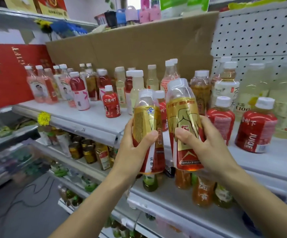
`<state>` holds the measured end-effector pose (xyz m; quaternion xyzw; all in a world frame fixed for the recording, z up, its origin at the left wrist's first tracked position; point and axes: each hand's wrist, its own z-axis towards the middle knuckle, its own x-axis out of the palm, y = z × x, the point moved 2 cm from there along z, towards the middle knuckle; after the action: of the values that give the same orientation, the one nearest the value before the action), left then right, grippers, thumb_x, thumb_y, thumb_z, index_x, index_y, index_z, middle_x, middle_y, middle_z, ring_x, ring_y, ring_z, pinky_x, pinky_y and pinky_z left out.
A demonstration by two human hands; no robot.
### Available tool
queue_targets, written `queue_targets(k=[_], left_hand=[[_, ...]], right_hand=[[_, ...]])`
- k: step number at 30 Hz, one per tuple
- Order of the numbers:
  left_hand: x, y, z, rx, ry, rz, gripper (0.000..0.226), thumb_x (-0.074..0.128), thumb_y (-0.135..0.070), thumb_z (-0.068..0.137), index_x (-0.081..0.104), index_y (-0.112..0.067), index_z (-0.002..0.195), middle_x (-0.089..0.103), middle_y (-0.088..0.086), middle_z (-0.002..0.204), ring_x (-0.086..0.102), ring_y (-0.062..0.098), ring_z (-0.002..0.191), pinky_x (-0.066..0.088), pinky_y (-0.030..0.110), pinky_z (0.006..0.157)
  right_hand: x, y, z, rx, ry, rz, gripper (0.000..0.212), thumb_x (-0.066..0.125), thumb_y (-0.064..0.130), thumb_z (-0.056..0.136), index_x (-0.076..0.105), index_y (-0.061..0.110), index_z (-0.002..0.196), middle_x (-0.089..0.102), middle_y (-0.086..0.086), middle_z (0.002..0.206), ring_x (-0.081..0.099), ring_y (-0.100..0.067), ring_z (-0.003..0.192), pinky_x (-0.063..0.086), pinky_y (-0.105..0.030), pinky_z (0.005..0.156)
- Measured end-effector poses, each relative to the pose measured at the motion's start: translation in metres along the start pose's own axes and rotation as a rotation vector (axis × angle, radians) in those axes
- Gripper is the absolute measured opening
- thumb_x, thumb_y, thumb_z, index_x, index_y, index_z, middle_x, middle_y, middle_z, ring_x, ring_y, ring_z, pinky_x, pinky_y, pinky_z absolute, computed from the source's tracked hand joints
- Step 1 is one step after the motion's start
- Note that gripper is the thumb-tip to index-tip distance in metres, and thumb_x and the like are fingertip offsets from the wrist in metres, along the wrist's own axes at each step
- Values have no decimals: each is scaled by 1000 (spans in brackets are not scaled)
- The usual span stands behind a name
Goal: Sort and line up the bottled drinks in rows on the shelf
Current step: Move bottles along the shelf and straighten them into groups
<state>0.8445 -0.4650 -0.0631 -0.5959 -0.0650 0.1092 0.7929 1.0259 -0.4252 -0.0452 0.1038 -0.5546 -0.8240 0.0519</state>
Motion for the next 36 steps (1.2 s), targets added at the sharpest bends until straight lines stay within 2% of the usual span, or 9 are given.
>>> queue_targets(k=[10, 13, 17, 20, 25, 28, 31, 33, 36], left_hand=[[-116, 27, 88, 3, 116, -40, 72, 69, -57, 75, 39, -46, 140, 69, -11, 120, 69, 13, 108, 55, 46, 94], [-168, 32, 115, -13, 147, -15, 71, 69, -60, 73, 43, -43, 137, 69, -12, 119, 69, 12, 108, 56, 44, 94], [-235, 36, 155, 2, 138, 17, 64, 71, -60, 75, 51, -38, 131, 71, -13, 112, 69, 7, 102, 57, 33, 87], [-266, 44, 195, 44, 66, 42, 44, 70, -40, 89, 54, -31, 128, 71, -16, 104, 68, 3, 97, 55, 22, 80], [-280, 62, 251, 20, 104, 85, 70, 71, -38, 88, 29, -34, 144, 54, -7, 134, 56, 13, 119, 47, 29, 93], [-272, 71, 269, 19, 168, 127, 79, 73, -33, 88, 20, -35, 147, 49, -8, 136, 51, 14, 121, 41, 32, 100], [-258, 76, 280, 4, 233, 118, 84, 73, -29, 88, 14, -34, 147, 47, -8, 136, 50, 11, 120, 38, 28, 97], [-249, 77, 287, -7, 237, 117, 91, 77, -39, 83, 11, -39, 145, 43, -8, 139, 47, 12, 126, 38, 32, 104], [-240, 81, 305, -30, 235, 171, 99, 75, -59, 67, 11, -50, 142, 29, -5, 146, 35, 21, 138, 34, 51, 115]], right_hand=[[126, -11, 60, 5, -131, 19, 57, 71, 50, 67, 56, 30, 118, 72, 14, 100, 72, -6, 89, 58, -21, 67], [172, -11, 77, 12, -226, -11, 55, 69, 54, 67, 56, 33, 116, 72, 14, 102, 71, -4, 91, 57, -26, 72], [222, -10, 96, 16, -331, -17, 53, 68, 53, 67, 56, 35, 116, 71, 19, 99, 69, 0, 89, 54, -17, 66], [246, -10, 105, 24, -404, -40, 51, 73, 55, 72, 54, 38, 116, 69, 23, 99, 69, 2, 90, 53, -15, 61], [263, -7, 116, 37, -489, -84, 54, 68, 50, 68, 52, 35, 118, 70, 11, 102, 69, -1, 90, 54, -19, 65], [267, -7, 124, 25, -509, -109, 58, 70, 47, 68, 51, 32, 121, 70, 12, 104, 68, 1, 91, 54, -20, 70], [267, -11, 132, 21, -513, -130, 63, 73, 44, 68, 48, 32, 124, 69, 15, 104, 68, 0, 94, 56, -27, 77], [267, -15, 137, 27, -499, -134, 67, 74, 43, 68, 45, 34, 128, 68, 15, 107, 68, 0, 96, 56, -29, 79], [266, -18, 145, 32, -474, -156, 74, 74, 45, 67, 42, 36, 132, 66, 15, 111, 66, 2, 98, 55, -29, 81]])
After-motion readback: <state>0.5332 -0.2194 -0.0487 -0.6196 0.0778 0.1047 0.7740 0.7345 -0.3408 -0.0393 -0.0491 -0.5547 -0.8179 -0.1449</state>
